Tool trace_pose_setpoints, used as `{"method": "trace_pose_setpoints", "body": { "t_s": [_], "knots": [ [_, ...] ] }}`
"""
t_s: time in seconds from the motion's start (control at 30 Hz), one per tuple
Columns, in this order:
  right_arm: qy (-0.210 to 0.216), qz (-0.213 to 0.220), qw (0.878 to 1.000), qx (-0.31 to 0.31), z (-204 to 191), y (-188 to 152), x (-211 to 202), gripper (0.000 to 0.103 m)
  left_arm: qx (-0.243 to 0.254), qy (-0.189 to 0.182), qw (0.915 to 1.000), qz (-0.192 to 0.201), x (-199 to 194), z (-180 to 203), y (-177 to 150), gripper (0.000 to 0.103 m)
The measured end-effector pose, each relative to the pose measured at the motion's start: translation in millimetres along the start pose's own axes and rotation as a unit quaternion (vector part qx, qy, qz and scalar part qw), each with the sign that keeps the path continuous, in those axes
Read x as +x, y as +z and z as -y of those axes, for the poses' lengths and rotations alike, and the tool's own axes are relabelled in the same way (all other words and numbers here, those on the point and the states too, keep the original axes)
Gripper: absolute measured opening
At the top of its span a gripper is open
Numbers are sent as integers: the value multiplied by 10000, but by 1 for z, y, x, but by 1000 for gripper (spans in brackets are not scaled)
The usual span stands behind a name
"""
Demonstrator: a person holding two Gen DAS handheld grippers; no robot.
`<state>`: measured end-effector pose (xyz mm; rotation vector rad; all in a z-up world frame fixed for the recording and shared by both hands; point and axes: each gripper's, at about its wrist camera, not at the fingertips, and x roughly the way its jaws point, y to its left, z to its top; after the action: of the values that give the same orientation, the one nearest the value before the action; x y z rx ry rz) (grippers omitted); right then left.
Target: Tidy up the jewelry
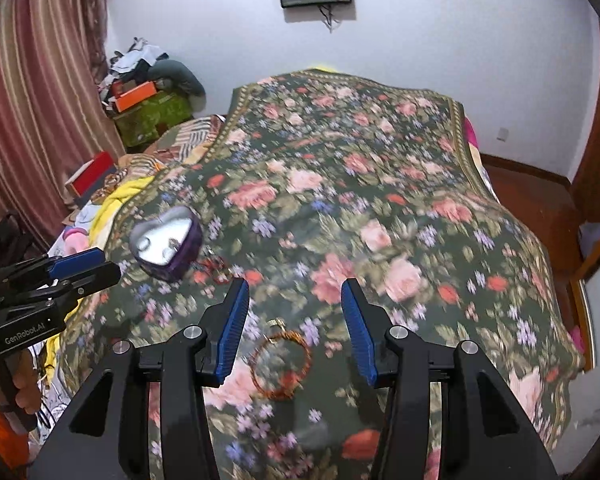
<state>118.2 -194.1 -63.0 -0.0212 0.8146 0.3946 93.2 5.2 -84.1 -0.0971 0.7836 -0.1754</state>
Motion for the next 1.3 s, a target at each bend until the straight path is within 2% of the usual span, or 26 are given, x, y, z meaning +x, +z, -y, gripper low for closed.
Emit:
{"method": "trace_pose_setpoints", "body": {
  "t_s": [0.37, 0.73, 0.87, 1.1, 1.3],
  "knots": [
    [-112, -345, 9992, 154, 21, -31, 1, 44, 336, -480, 9959, -684, 43, 43, -21, 40],
    [-108, -483, 9986, 187, 31, -38, 6, 44, 791, -658, 9858, -1324, 88, 76, -42, 40],
    [-65, -518, 9985, 186, 30, -39, 8, 44, 874, -642, 9842, -1398, 99, 81, -44, 40],
    [-16, -570, 9982, 192, 30, -39, 13, 44, 1046, -597, 9843, -1287, 111, 86, -41, 39],
    [5, -599, 9980, 206, 29, -39, 13, 44, 1089, -525, 9856, -1179, 112, 82, -43, 21]
  ]
}}
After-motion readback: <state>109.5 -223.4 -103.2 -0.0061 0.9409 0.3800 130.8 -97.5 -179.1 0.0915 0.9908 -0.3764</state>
